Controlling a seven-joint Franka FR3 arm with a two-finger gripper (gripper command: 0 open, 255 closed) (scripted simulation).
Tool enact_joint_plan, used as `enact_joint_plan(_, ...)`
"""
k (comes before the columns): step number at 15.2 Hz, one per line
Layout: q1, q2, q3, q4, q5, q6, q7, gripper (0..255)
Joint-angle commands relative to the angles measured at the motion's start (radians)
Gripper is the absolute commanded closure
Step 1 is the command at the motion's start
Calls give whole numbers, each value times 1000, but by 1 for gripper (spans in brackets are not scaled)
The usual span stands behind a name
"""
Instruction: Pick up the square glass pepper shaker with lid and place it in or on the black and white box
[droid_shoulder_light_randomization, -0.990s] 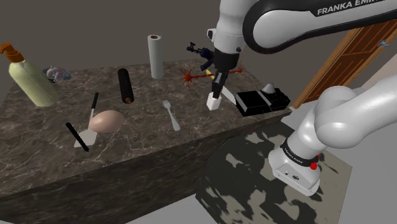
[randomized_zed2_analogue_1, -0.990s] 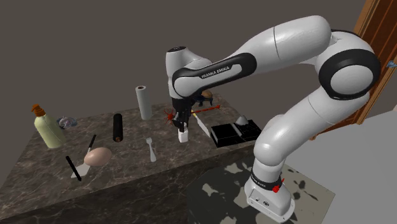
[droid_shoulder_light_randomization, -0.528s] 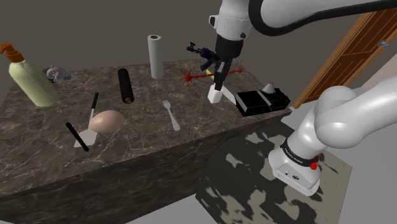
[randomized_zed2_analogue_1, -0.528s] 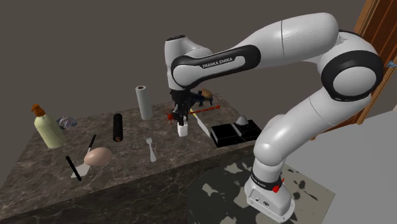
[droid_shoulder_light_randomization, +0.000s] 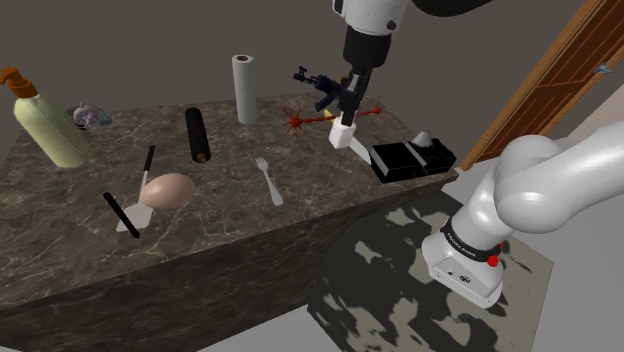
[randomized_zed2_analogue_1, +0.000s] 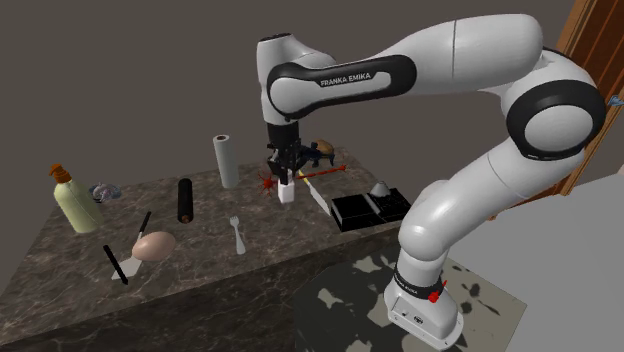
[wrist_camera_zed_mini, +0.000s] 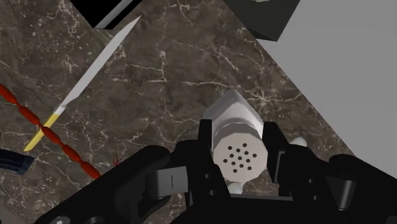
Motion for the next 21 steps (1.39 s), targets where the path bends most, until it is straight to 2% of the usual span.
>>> enact_joint_plan(1,-1,0,-2,22,-1,-23,1,255)
enact_joint_plan(10,-52,-233,-176,-109,-87,-131,-188,255)
enact_joint_plan(21,-153,-403,-412,-138,-277,-258,-437,255)
